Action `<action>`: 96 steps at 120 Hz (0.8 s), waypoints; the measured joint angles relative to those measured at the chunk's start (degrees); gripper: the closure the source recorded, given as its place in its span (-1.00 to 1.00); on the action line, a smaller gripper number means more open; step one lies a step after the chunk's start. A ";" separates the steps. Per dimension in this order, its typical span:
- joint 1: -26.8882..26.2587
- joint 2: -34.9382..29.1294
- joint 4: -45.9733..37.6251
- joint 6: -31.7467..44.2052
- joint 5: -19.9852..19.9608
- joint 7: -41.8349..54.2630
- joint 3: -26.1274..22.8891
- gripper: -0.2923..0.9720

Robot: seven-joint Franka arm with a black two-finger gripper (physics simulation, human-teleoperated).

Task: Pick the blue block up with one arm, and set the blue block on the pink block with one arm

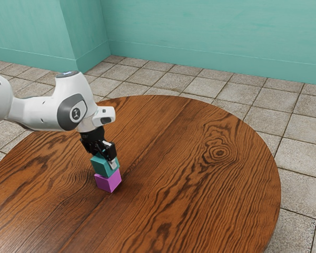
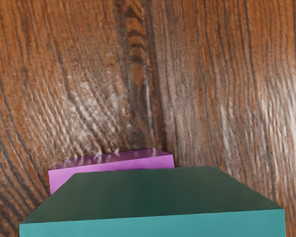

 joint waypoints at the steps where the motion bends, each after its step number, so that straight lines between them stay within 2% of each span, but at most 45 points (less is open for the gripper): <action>1: 0.00 -0.01 0.00 0.00 -0.01 0.04 0.00 0.01; 25: 0.03 -0.61 -0.42 -0.37 -0.09 0.80 0.66 0.00; 48: 0.00 -0.74 -0.45 -0.77 -0.80 2.33 0.82 -0.28; 66: -0.01 -1.03 -0.40 -0.91 -1.01 3.30 0.83 -0.41; 88: 0.20 -7.13 -0.27 -2.88 -0.97 3.98 0.93 -0.48; 96: 1.34 -10.95 0.39 -4.51 0.27 3.85 -0.12 -0.50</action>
